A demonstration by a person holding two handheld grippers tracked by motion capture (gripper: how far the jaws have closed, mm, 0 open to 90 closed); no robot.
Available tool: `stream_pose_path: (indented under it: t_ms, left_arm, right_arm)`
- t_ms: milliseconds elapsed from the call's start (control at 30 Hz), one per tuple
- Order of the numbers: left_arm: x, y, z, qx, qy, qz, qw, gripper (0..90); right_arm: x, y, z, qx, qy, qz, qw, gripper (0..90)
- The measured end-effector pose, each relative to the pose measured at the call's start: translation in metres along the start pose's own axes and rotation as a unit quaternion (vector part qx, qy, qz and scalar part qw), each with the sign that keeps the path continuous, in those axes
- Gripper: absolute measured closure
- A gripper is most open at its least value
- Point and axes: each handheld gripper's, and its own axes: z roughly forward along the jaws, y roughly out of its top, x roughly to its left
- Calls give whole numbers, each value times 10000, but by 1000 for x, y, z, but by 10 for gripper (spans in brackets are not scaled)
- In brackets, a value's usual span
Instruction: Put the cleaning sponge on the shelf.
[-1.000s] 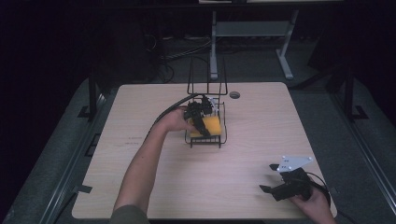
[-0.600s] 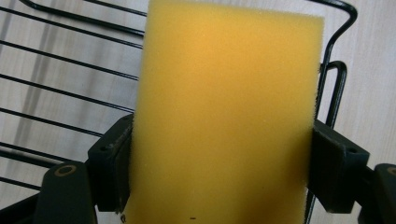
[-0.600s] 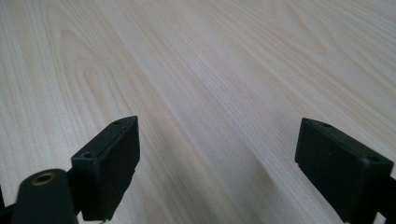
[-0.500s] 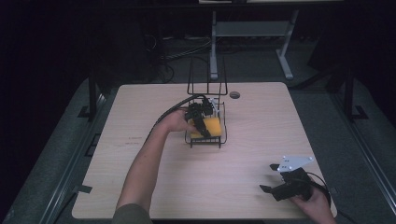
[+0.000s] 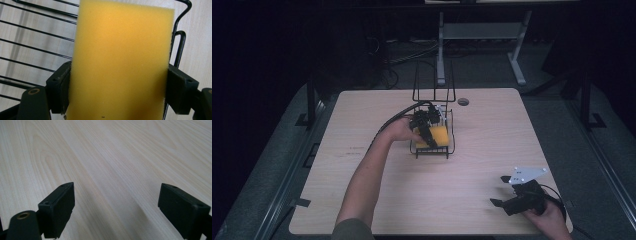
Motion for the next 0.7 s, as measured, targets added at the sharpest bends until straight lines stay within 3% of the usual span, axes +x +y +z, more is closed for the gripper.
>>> stream_pose_path:
  t_ms: [433,533,700]
  left_arm:
    - [-1,1,-4,-12,-9,-3,10000,191]
    - [-1,0,-5,-41,-65,-98,9999,189]
    - [-1,0,-7,-59,-2,-42,10000,187]
  right_arm:
    - [1,0,1,24,11,-36,10000,137]
    - [1,0,2,52,28,-24,10000,137]
    - [1,1,2,61,40,-30,10000,137]
